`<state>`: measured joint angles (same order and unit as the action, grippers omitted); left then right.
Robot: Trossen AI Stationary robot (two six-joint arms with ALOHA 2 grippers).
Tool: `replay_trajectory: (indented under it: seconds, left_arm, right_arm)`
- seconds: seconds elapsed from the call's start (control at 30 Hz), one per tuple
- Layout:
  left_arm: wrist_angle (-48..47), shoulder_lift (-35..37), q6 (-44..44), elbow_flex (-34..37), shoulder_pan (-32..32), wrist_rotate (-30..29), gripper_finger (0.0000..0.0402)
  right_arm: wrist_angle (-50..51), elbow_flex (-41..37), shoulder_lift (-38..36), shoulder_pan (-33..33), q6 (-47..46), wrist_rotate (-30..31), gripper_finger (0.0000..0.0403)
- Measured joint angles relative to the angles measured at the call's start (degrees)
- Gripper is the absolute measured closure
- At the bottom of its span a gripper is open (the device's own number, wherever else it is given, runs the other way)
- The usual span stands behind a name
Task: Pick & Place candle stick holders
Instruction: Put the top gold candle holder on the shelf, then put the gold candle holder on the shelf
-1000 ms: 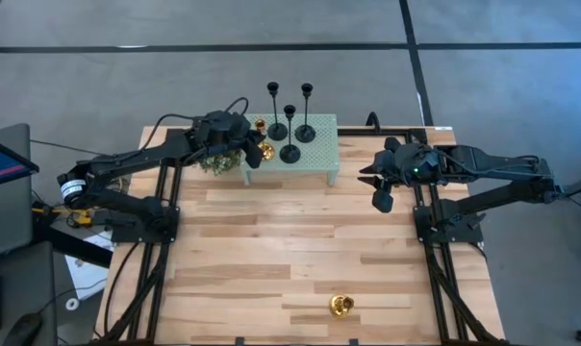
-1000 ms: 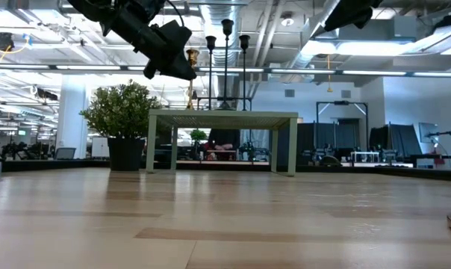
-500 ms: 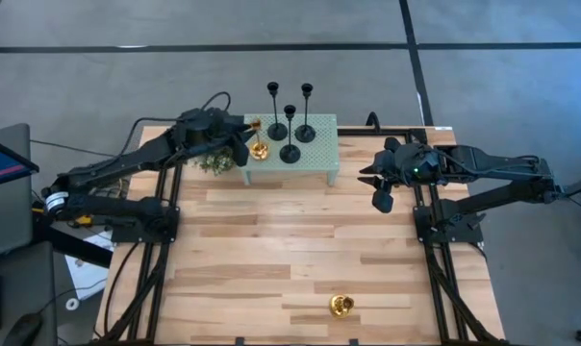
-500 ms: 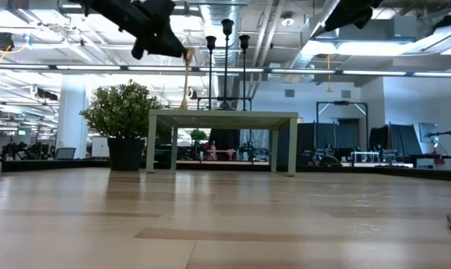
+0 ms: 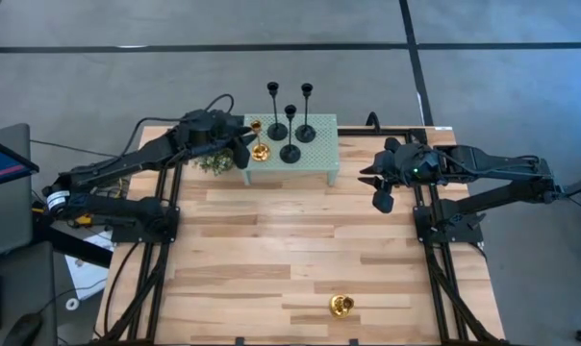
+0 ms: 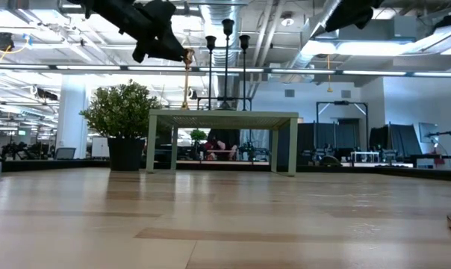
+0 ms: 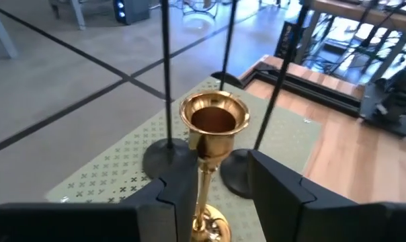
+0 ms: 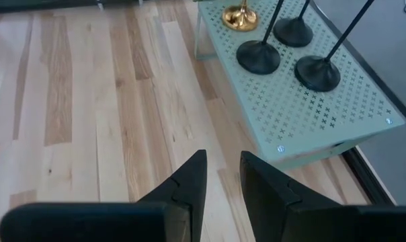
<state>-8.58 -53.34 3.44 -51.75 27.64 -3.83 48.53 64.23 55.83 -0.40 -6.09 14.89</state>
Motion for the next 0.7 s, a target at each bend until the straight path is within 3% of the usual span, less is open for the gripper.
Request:
replay_trajectory:
  seconds: [0.2, 0.57, 0.7]
  left_arm:
    - [-2.1, 2.5, 3.1, 0.0, 0.0, 4.9, 0.0274]
    - [-7.9, 12.7, 4.4, 0.0, 0.0, 5.2, 0.0274]
    - [-9.8, 15.3, 6.0, 0.0, 0.0, 11.3, 0.0280]
  right_arm:
    - [1.9, 0.0, 0.0, 0.0, -1.4, 0.0, 0.0321]
    - [3.1, 0.0, 0.0, 0.0, -2.0, 0.0, 0.0321]
    - [3.0, 0.0, 0.0, 0.0, -2.0, 0.0, 0.0321]
